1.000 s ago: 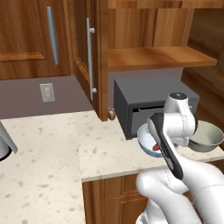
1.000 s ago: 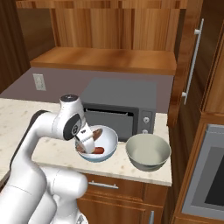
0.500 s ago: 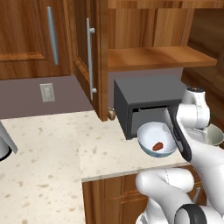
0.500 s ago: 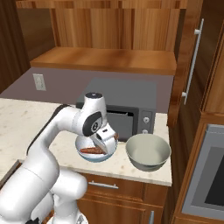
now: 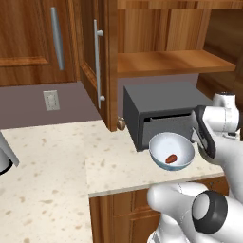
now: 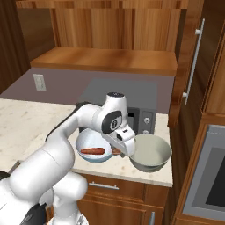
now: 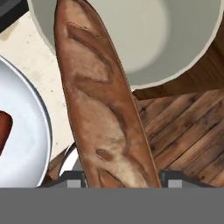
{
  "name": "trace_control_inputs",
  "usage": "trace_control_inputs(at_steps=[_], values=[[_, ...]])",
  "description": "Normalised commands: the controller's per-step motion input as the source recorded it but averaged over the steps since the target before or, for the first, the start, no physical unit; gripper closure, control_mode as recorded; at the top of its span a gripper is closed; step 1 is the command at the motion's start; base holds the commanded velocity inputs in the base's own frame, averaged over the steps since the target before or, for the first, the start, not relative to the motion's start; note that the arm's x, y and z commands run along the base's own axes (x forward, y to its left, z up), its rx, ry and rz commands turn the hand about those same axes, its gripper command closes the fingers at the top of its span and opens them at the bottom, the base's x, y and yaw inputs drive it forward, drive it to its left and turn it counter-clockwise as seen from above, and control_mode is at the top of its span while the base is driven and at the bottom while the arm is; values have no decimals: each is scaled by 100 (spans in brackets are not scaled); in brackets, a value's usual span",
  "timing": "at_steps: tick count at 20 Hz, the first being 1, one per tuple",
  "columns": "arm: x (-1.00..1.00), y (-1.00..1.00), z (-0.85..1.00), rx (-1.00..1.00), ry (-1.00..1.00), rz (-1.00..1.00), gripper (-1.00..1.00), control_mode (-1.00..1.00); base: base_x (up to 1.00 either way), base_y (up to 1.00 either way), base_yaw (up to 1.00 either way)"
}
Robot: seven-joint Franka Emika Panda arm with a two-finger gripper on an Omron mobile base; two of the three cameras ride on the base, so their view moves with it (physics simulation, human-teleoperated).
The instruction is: Pick both bowls and place them on the counter. Then place the carrot in one bowl and place the baguette in the other bowl.
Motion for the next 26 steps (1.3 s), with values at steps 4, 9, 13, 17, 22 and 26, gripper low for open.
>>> trace_control_inputs(at_steps=[4, 9, 13, 17, 22, 26], values=[[19, -44, -3, 0, 2, 0, 100, -100, 0, 0, 0], [17, -39, -3, 0, 0, 0, 100, -100, 0, 0, 0], [17, -36, -16, 0, 0, 0, 100, -100, 0, 0, 0], [19, -27, -27, 0, 0, 0, 100, -100, 0, 0, 0], [25, -18, -24, 0, -1, 0, 100, -100, 0, 0, 0], [26, -10, -21, 0, -7, 0, 100, -100, 0, 0, 0]])
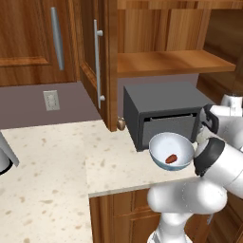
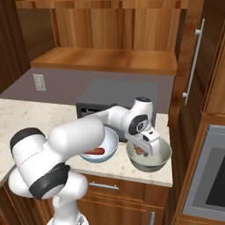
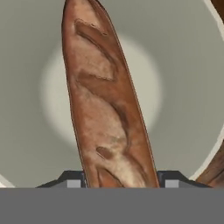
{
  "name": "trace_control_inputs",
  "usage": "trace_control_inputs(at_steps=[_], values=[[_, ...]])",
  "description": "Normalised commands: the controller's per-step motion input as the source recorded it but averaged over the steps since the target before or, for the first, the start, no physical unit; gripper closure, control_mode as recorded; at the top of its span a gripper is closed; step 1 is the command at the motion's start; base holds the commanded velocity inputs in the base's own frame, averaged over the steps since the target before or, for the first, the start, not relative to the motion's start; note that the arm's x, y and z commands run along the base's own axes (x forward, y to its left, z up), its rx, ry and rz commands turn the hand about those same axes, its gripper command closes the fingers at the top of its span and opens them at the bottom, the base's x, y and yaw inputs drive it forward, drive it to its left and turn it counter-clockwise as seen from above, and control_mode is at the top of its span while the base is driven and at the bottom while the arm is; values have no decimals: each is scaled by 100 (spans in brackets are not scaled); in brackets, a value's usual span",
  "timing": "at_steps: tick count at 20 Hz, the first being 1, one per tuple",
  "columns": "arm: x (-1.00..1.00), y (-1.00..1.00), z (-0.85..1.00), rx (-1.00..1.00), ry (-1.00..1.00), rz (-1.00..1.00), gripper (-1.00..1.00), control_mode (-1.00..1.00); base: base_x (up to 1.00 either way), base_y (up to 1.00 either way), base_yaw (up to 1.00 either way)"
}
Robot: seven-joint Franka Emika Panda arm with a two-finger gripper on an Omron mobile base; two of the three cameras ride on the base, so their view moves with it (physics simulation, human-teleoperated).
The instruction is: Pick both bowls and place them on the counter. Then place the carrot in one bowl and place the baguette in the other bowl.
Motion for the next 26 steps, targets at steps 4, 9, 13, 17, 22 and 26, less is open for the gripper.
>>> trace_control_inputs(at_steps=[4, 9, 13, 17, 22, 26], values=[[30, -10, -23, 0, -5, 0, 100, -100, 0, 0, 0], [26, -15, -26, 0, 0, 0, 100, -100, 0, 0, 0], [3, -15, -18, 0, 0, 0, 100, -100, 0, 0, 0], [0, -5, -11, 0, 0, 0, 100, -100, 0, 0, 0], [-2, 0, 2, 0, 0, 0, -100, -100, 0, 0, 0], [-10, 1, 14, 0, -4, 0, -100, -100, 0, 0, 0]])
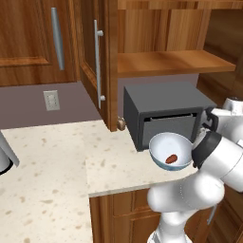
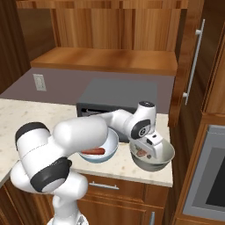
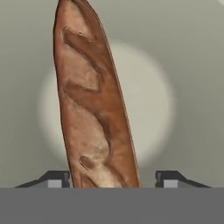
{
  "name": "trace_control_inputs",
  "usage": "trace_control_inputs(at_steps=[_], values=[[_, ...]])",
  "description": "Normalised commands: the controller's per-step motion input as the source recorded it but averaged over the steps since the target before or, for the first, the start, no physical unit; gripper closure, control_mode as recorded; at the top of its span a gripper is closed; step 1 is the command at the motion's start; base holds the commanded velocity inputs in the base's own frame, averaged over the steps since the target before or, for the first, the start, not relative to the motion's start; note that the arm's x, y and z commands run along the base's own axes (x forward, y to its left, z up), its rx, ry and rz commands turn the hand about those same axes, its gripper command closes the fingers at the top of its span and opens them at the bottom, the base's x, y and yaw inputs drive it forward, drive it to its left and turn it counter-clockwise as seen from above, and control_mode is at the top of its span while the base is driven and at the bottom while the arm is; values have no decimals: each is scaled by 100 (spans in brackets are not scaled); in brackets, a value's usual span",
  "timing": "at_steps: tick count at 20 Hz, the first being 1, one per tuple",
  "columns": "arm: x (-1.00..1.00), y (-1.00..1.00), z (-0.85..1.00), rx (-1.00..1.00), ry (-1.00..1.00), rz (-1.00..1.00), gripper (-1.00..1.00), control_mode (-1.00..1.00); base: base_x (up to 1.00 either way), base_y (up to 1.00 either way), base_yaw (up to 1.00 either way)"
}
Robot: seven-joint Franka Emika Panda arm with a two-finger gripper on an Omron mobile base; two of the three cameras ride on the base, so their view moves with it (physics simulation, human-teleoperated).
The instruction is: Pick both bowls and place them on the counter. Then place the carrot in one bowl and place the baguette in the other bowl.
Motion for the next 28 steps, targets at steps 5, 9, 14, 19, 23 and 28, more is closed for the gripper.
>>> trace_control_inputs(at_steps=[5, 9, 14, 19, 23, 28], values=[[-15, 0, 23, 0, -1, 0, -100, -100, 0, 0, 0], [-17, 5, 30, 0, -2, 0, -100, -100, 0, 0, 0], [-20, 26, 30, -3, -8, 0, -100, -100, 0, 0, 0], [-32, 29, 27, -4, -8, 0, -100, -100, 0, 0, 0], [-45, 36, 20, -7, -2, 0, -100, -100, 0, 0, 0], [-52, 36, 18, -5, 0, 0, -100, -100, 0, 0, 0]])
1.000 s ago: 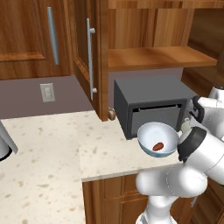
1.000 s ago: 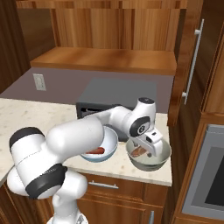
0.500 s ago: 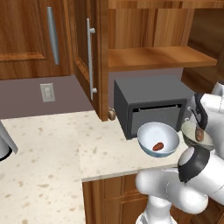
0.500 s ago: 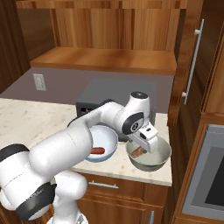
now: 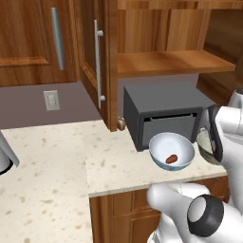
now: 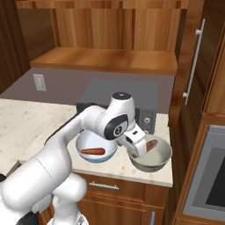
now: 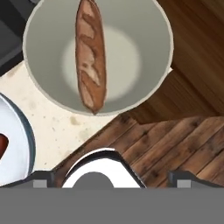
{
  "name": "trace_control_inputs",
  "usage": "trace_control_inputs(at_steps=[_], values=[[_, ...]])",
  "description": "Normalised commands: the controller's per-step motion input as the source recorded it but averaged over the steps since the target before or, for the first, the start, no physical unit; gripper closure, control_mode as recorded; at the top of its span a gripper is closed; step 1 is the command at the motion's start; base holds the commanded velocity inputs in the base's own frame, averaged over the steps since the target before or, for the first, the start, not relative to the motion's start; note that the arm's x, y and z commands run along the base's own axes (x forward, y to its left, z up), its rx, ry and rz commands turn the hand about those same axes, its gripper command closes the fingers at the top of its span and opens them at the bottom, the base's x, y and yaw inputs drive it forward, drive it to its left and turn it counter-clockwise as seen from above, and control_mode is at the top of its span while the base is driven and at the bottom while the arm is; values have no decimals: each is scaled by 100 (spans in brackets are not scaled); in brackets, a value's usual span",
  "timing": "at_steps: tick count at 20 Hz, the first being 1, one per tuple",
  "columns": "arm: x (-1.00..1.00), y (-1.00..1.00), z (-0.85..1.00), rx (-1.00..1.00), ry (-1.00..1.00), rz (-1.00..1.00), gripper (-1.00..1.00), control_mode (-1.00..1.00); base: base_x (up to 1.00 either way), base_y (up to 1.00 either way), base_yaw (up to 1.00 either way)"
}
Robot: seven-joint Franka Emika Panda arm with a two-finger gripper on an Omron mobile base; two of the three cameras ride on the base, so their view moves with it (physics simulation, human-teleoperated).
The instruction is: Pick both bowls and place them on the counter. Then place the carrot in one bowl and place the baguette in the other bowl.
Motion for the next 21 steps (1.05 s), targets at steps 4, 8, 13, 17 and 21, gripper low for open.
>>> trace_control_inputs(at_steps=[4, 8, 13, 17, 21], values=[[-50, 44, 20, -5, 0, 2, -100, -100, 0, 0, 0], [-43, 51, 24, -4, 0, 6, -100, -100, 0, 0, 0], [-36, 54, 30, -8, -1, 10, -100, -100, 0, 0, 0], [-39, 51, 24, -7, 0, 12, -100, -100, 0, 0, 0], [-39, 49, 20, -5, -5, 14, -100, -100, 0, 0, 0]])
